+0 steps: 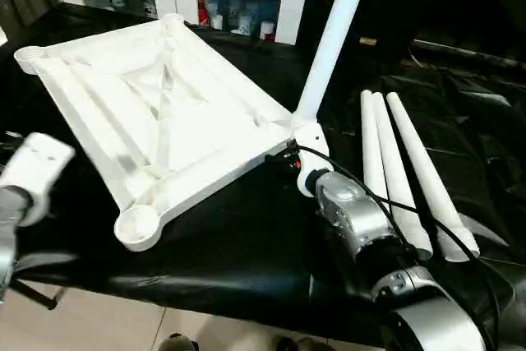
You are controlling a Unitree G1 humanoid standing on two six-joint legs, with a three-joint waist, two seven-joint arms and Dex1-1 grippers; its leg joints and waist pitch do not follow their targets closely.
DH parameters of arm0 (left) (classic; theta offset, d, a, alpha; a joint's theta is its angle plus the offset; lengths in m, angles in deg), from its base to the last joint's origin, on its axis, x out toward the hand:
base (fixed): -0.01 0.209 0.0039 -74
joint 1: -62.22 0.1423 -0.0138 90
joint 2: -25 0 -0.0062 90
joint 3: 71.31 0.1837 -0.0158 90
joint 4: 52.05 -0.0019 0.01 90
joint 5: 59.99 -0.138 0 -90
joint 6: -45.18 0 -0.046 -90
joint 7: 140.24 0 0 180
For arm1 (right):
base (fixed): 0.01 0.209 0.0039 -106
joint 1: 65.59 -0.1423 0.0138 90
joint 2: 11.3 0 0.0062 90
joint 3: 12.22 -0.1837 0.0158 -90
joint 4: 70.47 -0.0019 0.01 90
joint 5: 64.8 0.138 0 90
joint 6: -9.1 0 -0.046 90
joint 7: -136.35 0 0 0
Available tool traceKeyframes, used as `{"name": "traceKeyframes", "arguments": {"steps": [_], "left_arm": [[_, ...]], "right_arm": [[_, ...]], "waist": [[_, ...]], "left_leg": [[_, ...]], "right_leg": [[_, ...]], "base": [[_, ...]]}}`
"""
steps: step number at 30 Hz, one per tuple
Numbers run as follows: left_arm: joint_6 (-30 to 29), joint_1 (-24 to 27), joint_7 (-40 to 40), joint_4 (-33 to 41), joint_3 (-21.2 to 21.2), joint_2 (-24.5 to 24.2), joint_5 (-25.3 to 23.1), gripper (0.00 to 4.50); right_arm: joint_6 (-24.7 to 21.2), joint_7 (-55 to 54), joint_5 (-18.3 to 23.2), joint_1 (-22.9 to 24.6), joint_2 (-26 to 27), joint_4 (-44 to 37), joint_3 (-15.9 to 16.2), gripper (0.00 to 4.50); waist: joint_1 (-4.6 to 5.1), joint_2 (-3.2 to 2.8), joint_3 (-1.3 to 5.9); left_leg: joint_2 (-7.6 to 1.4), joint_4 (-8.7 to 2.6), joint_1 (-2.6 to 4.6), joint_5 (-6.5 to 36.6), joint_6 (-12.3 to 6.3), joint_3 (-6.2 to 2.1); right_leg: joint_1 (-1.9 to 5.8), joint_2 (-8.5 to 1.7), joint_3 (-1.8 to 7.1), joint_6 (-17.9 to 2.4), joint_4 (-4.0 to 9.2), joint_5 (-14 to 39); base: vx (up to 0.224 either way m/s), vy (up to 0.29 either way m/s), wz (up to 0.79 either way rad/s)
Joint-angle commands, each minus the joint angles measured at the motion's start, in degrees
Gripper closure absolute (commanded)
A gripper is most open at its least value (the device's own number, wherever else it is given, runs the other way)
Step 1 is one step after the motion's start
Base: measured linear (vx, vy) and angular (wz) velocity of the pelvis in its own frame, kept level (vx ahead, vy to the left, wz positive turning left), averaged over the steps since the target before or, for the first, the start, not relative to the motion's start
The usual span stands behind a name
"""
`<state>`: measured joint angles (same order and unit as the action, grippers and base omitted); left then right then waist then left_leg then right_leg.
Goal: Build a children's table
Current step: Rotate table base
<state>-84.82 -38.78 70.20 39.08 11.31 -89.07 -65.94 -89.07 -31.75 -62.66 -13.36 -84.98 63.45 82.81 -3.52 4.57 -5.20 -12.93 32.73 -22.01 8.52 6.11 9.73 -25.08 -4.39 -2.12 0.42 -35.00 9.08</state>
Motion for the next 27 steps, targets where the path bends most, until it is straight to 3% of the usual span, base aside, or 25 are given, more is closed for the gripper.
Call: {"name": "traceKeyframes", "arguments": {"steps": [1, 3, 4, 6, 8, 9, 10, 12, 13, 15, 18, 21, 23, 26, 27], "left_arm": [[-2.3, -0.2, 2.2, 3.7, 2.7, 2.0, 3.7, 2.95], [-2.7, -1.1, 2.4, 4.6, 3.7, 4.0, 4.9, 2.95], [-2.8, -2.2, 2.8, 5.0, 4.7, 5.9, 5.1, 2.95], [-2.3, -3.5, 2.9, 4.1, 5.6, 7.6, 4.8, 2.95], [-1.9, -4.1, 2.8, 3.4, 6.3, 8.5, 4.6, 2.95], [-0.9, -4.9, 2.3, 2.3, 7.5, 9.7, 3.9, 2.95], [-0.3, -5.4, 2.0, 1.6, 8.2, 10.5, 3.6, 2.95], [0.6, -6.6, -0.1, 0.2, 10.4, 12.3, 2.8, 2.95], [1.8, -7.4, -1.7, -1.2, 11.3, 13.3, 2.2, 2.95], [5.8, -9.1, -5.5, -4.7, 11.7, 14.9, 0.2, 2.95], [8.0, -9.7, -6.8, -6.0, 11.7, 15.4, -0.7, 2.95], [11.0, -10.1, -7.7, -6.2, 11.1, 15.3, -1.0, 2.89], [10.2, -9.2, -4.1, -1.9, 10.4, 14.6, 1.3, 2.86], [10.2, -8.4, -0.7, 1.0, 10.5, 13.7, 3.5, 2.86], [10.4, -7.7, 1.7, 3.0, 10.6, 13.0, 5.2, 2.86]], "right_arm": [[0.6, -0.3, 0.7, 0.4, -0.4, -2.7, -1.1, 0.78], [-1.5, 0.2, 0.8, 2.0, -0.8, -6.6, -1.0, 0.78], [-4.7, 0.5, 0.7, 3.8, -1.7, -11.5, -1.0, 0.78], [-8.2, 1.1, 1.2, 5.2, -2.5, -15.8, -1.3, 0.78], [-10.6, 0.8, 1.4, 5.9, -3.0, -18.6, -1.5, 0.78], [-15.0, 0.3, 1.4, 7.1, -3.9, -23.3, -1.6, 0.78], [-18.0, 0.3, 1.6, 7.7, -4.5, -26.0, -1.6, 0.78], [-25.5, 0.9, 3.0, 9.7, -6.2, -34.6, -2.1, 0.78], [-29.4, 0.8, 3.6, 10.6, -6.9, -39.0, -2.8, 0.78], [-35.2, -0.8, 2.8, 11.9, -7.9, -45.1, -4.2, 0.78], [-37.5, -1.5, 1.7, 12.4, -8.5, -47.3, -4.5, 0.78], [-42.5, -3.3, 1.5, 12.9, -8.9, -50.3, -7.1, 0.61], [-48.3, -5.2, 1.3, 12.5, -9.6, -52.8, -9.8, 0.44], [-51.7, -6.5, 1.1, 12.1, -9.7, -54.1, -11.2, 0.18], [-55.5, -7.2, 0.9, 11.8, -10.0, -55.6, -12.0, 0.01]], "waist": [[0.15, -2.17, 4.15], [0.05, -2.07, 4.34], [0.07, -2.15, 4.36], [-0.05, -2.04, 4.42], [-0.09, -2.35, 4.71], [0.10, -2.13, 4.63], [-0.05, -2.49, 4.85], [-0.16, -2.26, 4.76], [-0.31, -2.85, 5.12], [-0.21, -2.55, 5.24], [-0.21, -2.52, 5.20], [-0.05, -2.64, 5.20], [0.09, -2.68, 5.13], [0.04, -2.55, 4.99], [0.03, -2.45, 5.03]], "left_leg": [[0.40, -3.84, 1.56, 18.6, 3.07, 0.81], [0.52, -3.69, 1.50, 17.6, 2.82, 0.83], [0.68, -3.77, 1.35, 17.1, 2.70, 0.80], [0.63, -3.64, 1.52, 16.6, 2.50, 0.84], [0.70, -3.65, 1.32, 15.9, 2.86, 0.67], [0.83, -3.66, 1.10, 15.8, 2.94, 0.61], [0.83, -3.43, 1.46, 15.4, 2.97, 0.68], [0.91, -3.44, 1.28, 14.0, 2.67, 0.63], [0.79, -3.31, 1.44, 13.8, 2.82, 0.54], [0.97, -3.20, 1.13, 12.5, 2.57, 0.59], [1.00, -3.22, 1.11, 13.6, 3.00, 0.58], [0.97, -3.16, 1.35, 15.3, 3.47, 0.51], [0.96, -3.14, 1.40, 15.3, 3.63, 0.49], [0.91, -3.14, 1.40, 15.1, 3.82, 0.51], [0.94, -3.09, 1.47, 14.6, 3.78, 0.55]], "right_leg": [[2.39, -1.54, 1.64, -10.4, 3.26, 11.6], [2.53, -1.45, 1.63, -9.7, 3.26, 10.6], [2.91, -1.15, 1.59, -9.1, 3.38, 10.4], [2.75, -1.14, 1.62, -8.9, 3.34, 9.7], [3.14, -1.17, 1.52, -8.6, 3.20, 9.0], [3.26, -1.12, 1.49, -8.5, 3.22, 9.4], [3.23, -1.03, 1.56, -8.1, 3.31, 8.6], [3.53, -0.84, 1.58, -7.8, 3.17, 7.2], [3.52, -1.09, 1.60, -7.9, 2.89, 6.4], [3.77, -0.99, 1.60, -7.8, 3.00, 5.5], [3.68, -1.15, 1.60, -7.2, 3.39, 8.9], [3.39, -1.15, 1.60, -6.6, 3.70, 12.1], [3.29, -1.05, 1.59, -6.9, 3.58, 11.8], [3.20, -1.08, 1.55, -7.3, 3.41, 11.4], [3.21, -1.05, 1.56, -7.3, 3.26, 11.6]], "base": [[0.000, 0.000, 0.00], [0.000, 0.000, 0.00], [0.000, 0.000, 0.00], [0.000, 0.000, 0.00], [0.000, 0.000, 0.00], [0.000, 0.000, 0.00], [0.000, 0.000, 0.00], [0.000, 0.000, 0.00], [0.000, 0.000, 0.00], [0.000, 0.000, 0.00], [0.000, 0.000, 0.00], [0.000, 0.000, 0.00], [0.000, 0.000, 0.00], [0.000, 0.000, 0.00], [0.000, 0.000, 0.00]]}}
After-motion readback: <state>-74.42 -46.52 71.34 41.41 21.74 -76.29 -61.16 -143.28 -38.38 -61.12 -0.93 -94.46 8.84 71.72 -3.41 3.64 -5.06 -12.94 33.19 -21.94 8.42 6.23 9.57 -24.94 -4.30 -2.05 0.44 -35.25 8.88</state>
